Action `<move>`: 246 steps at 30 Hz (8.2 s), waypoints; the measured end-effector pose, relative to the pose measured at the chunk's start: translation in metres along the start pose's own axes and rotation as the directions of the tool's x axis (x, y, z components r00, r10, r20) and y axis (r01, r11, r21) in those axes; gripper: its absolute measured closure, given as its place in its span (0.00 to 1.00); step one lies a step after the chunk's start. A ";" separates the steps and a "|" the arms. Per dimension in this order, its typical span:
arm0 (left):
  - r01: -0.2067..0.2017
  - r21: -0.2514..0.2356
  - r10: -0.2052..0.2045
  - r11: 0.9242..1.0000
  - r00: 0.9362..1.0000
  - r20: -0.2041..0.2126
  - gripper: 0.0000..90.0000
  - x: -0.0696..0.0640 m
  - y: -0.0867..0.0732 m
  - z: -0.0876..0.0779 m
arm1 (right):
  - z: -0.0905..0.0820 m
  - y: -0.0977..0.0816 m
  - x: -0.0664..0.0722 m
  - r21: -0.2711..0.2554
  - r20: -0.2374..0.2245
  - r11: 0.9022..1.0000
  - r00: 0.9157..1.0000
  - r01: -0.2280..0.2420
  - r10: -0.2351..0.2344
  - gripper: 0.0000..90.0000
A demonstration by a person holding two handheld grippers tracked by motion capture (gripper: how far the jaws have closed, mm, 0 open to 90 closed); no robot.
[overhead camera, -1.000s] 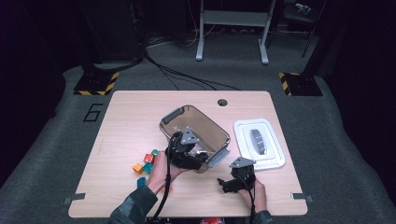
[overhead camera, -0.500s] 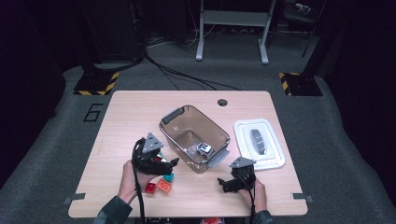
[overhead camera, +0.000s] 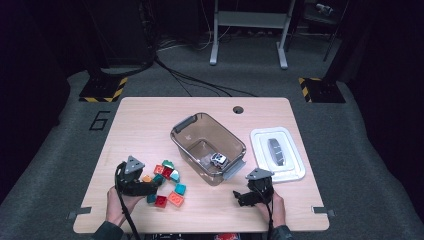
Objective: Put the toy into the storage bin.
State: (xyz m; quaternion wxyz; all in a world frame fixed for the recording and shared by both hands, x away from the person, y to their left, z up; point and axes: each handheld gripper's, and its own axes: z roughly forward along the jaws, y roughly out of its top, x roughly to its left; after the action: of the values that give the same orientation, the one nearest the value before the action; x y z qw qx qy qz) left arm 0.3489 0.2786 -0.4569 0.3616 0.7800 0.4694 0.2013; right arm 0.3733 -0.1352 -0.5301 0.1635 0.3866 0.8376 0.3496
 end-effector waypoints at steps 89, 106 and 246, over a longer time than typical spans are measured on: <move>-0.089 -0.014 0.089 0.996 0.996 0.013 0.66 0.025 0.056 -0.007 | -0.004 -0.005 0.001 -0.001 0.029 1.000 0.999 -0.027 0.027 0.00; -0.155 -0.032 0.155 0.987 0.988 0.011 0.66 0.018 0.105 -0.007 | -0.005 -0.005 0.000 0.000 0.028 1.000 0.999 -0.026 0.026 0.00; -0.074 0.099 0.070 0.992 0.997 0.043 0.66 0.016 -0.034 0.017 | -0.005 -0.005 0.000 0.000 0.028 1.000 0.999 -0.026 0.026 0.00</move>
State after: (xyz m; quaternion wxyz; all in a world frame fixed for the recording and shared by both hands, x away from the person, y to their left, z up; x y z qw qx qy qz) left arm 0.3474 0.2966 -0.4941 0.3237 0.8174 0.4432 0.1748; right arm 0.3679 -0.1391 -0.5302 0.1705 0.4024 0.8302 0.3461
